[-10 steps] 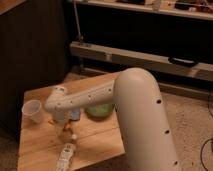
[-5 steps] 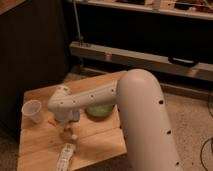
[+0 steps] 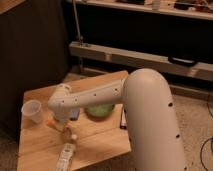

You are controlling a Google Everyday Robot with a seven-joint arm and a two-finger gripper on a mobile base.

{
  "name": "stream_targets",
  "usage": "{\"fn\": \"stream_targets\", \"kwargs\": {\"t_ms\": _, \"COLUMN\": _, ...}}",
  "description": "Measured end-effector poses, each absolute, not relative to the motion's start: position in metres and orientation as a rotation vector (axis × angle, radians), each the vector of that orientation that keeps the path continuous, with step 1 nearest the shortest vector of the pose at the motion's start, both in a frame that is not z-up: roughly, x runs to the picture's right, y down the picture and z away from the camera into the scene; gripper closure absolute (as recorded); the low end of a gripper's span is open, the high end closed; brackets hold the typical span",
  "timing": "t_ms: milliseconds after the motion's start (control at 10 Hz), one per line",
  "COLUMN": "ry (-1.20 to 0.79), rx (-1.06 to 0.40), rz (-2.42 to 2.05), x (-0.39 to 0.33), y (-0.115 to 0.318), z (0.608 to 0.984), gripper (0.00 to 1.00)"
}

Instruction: Place the pepper on the white sponge

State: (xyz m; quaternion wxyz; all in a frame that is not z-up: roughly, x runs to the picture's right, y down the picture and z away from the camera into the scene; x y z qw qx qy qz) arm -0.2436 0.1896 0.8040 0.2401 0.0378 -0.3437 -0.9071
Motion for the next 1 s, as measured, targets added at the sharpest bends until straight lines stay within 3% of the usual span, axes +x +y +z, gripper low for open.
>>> {"fn": "stream_targets", "kwargs": {"t_ms": 500, "ry": -0.857, "rx": 0.155, "rz": -2.441, "x": -0.227, "y": 0.153, "z": 0.801, "gripper": 0.82}}
{"fn": "stream_targets", "kwargs": {"t_ms": 1000, "ry": -0.693, "rx": 0.026, "rz": -2.468, "x": -0.210, "y": 0.141, "z": 0.824, "gripper": 0.82}}
